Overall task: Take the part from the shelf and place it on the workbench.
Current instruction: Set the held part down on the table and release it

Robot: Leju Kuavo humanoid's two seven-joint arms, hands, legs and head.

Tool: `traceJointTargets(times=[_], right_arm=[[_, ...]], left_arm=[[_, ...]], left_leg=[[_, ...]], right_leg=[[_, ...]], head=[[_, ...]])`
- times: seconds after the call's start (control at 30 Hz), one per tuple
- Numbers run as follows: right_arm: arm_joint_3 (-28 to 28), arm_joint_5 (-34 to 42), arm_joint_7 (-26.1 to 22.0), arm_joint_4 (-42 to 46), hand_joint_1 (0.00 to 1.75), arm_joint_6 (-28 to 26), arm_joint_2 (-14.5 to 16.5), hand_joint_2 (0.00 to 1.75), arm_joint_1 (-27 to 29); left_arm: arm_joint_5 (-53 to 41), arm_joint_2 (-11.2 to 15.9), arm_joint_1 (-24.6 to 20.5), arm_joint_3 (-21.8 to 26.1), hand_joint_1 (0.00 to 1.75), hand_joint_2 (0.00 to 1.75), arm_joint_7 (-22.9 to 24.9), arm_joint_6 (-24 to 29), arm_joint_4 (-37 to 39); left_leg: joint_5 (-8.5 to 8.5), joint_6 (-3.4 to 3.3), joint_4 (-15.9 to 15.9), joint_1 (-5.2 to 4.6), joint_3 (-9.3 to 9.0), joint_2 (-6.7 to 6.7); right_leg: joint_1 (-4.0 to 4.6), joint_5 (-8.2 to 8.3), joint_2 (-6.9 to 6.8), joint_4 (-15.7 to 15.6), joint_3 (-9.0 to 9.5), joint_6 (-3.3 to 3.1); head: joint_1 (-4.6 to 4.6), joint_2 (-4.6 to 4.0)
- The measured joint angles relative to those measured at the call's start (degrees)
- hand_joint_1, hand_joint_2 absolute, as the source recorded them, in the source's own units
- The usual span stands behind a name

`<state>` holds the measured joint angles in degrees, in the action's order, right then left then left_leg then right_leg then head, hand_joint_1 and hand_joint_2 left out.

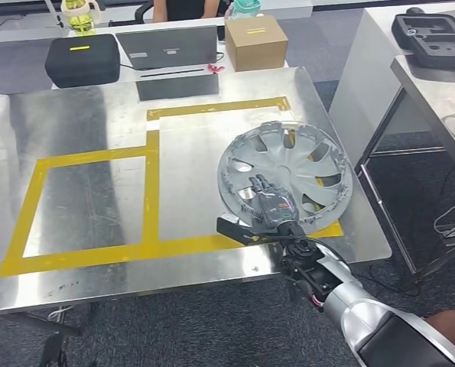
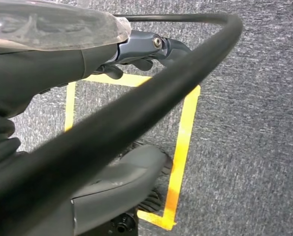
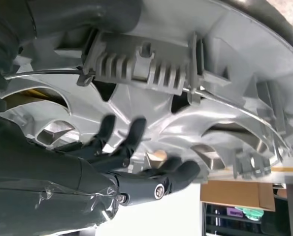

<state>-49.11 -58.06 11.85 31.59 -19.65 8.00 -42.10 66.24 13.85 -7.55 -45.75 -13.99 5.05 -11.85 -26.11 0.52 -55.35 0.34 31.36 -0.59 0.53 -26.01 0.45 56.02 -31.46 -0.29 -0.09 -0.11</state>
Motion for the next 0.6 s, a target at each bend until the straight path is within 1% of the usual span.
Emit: traceJointTargets(times=[0.13, 0.2, 0.27, 0.37, 0.5, 0.53, 0.6], right_arm=[[0.4, 1.0, -1.3, -0.1, 0.00, -0.4, 0.0, 1.75, -0.1], [0.7, 2.3, -2.7, -0.2, 0.00, -0.8, 0.1, 0.87, 0.0], [1.3, 5.3, -5.7, -0.3, 0.00, -1.3, 0.1, 0.00, 0.2], [2.7, 11.7, -12.1, 0.4, 0.00, -1.4, 0.3, 0.00, 1.5], [4.1, 18.9, -17.0, 3.9, 0.00, -0.2, 0.3, 0.00, 3.2], [4.5, 21.5, -18.5, 5.2, 0.00, 0.4, 0.3, 0.00, 3.6], [5.3, 29.1, -22.9, 8.8, 0.00, 2.8, 0.3, 0.00, 4.9]], left_arm=[[0.4, 0.0, -0.1, 0.0, 0.00, 0.00, 0.0, 0.0, 0.0], [0.4, 0.0, -0.2, -0.1, 0.00, 0.00, 0.0, 0.0, 0.0], [0.5, 0.0, -0.2, -0.1, 0.00, 0.00, 0.0, 0.0, 0.0], [0.5, 0.0, -0.2, -0.2, 0.00, 0.00, 0.1, 0.0, 0.0], [0.6, 0.0, -0.2, -0.4, 0.00, 0.00, 0.1, -0.1, 0.0], [0.7, 0.0, -0.2, -0.4, 0.00, 0.00, 0.1, -0.1, 0.0], [1.2, 0.0, -0.1, -0.4, 0.00, 0.00, 0.1, -0.1, 0.0]], left_leg=[[-0.01, 0.02, 0.0, 0.00, -0.09, 0.01], [-0.01, 0.01, 0.0, 0.00, -0.10, 0.01], [-0.01, 0.02, 0.0, 0.00, -0.12, 0.01], [-0.01, 0.02, 0.0, 0.00, -0.11, 0.00], [-0.01, 0.02, 0.0, 0.01, -0.10, 0.00], [-0.01, 0.02, 0.0, 0.01, -0.10, 0.00], [-0.02, 0.03, 0.0, 0.01, -0.10, 0.01]], right_leg=[[0.00, 0.00, 0.01, 0.0, 0.08, 0.00], [0.00, 0.00, 0.01, 0.0, 0.09, 0.00], [0.00, 0.00, 0.01, 0.0, 0.11, 0.00], [0.01, 0.01, 0.01, 0.0, 0.11, 0.00], [0.01, 0.00, 0.01, 0.0, 0.09, 0.00], [0.01, 0.00, 0.01, 0.0, 0.09, 0.00], [0.01, 0.00, 0.03, 0.0, 0.08, 0.00]], head=[[-0.04, 0.00], [-0.05, 0.00], [-0.06, 0.00], [-0.04, 0.00], [-0.01, 0.00], [-0.01, 0.00], [-0.01, 0.00]])
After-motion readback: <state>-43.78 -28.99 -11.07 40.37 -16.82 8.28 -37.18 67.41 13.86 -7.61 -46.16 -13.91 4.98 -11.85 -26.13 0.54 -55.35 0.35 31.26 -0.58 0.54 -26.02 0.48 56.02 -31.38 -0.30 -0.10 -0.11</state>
